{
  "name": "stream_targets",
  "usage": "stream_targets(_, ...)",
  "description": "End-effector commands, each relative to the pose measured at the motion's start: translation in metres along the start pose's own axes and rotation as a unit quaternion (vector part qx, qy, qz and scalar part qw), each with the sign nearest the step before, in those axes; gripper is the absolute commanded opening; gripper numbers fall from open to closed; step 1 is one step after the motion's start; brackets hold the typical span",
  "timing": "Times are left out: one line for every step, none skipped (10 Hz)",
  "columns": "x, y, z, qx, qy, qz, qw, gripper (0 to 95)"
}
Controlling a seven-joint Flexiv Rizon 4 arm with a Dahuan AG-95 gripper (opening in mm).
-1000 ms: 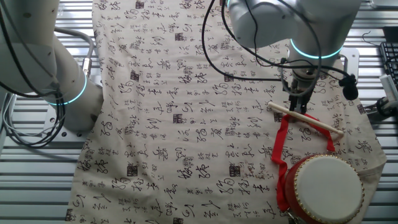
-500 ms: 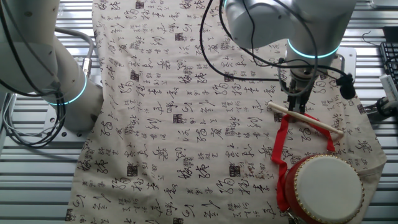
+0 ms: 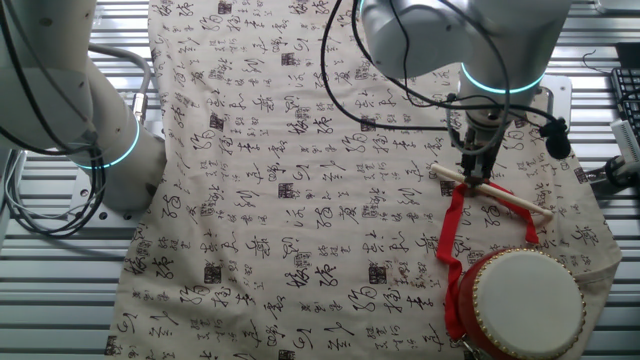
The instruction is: Play the drum
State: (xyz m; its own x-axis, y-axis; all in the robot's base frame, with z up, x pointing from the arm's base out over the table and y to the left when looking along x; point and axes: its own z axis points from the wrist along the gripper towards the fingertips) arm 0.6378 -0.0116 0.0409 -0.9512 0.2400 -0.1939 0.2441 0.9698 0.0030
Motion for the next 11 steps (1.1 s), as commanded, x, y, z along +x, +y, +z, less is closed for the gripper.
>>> stream_targets(0.001,0.000,0.002,-0.001,0.000,0.001,1.0000,38.0)
stream_targets(0.002,0.000,0.004,-0.002,-0.002,0.001,1.0000,38.0)
stream_targets(0.003,0.000,0.005,-0.001,-0.002,0.001,1.0000,38.0)
stream_targets(0.003,0.000,0.007,-0.002,-0.002,0.001,1.0000,38.0)
stream_targets(0.004,0.000,0.009,-0.002,-0.003,0.001,1.0000,38.0)
stream_targets(0.005,0.000,0.010,-0.002,-0.004,0.002,1.0000,38.0)
stream_targets(0.006,-0.001,0.012,-0.003,-0.005,0.002,1.0000,38.0)
stream_targets(0.006,-0.001,0.013,-0.003,-0.006,0.002,1.0000,38.0)
stream_targets(0.006,-0.001,0.013,-0.004,-0.006,0.002,1.0000,38.0)
stream_targets(0.006,-0.001,0.014,-0.004,-0.006,0.002,1.0000,38.0)
stream_targets(0.007,-0.001,0.014,-0.004,-0.006,0.003,1.0000,38.0)
